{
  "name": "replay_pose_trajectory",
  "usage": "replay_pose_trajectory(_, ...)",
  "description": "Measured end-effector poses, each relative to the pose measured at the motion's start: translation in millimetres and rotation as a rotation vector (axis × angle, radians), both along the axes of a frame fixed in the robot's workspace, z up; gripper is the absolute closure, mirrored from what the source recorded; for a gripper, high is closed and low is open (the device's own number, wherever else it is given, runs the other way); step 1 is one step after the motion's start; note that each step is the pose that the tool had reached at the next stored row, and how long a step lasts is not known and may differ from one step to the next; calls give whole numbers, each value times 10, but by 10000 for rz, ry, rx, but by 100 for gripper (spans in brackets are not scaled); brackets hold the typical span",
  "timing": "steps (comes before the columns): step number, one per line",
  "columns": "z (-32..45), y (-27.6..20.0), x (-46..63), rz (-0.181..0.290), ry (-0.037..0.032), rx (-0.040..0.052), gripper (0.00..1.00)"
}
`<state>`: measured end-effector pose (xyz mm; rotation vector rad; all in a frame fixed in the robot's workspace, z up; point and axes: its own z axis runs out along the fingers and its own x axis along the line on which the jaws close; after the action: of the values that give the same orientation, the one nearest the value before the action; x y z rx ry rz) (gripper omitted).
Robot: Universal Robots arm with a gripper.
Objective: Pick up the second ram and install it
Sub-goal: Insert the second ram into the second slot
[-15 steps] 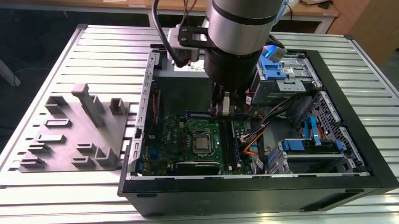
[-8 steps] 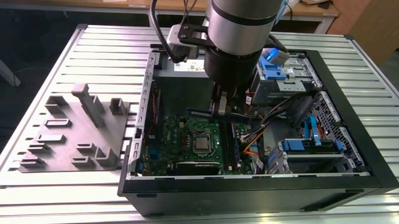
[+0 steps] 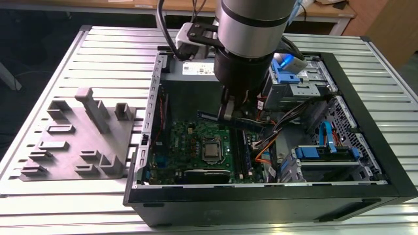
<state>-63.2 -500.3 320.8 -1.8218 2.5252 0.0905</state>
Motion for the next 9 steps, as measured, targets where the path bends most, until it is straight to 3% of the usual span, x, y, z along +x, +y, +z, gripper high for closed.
replay_pose_trajectory(9,-5,0,0,-1546,0,0,91)
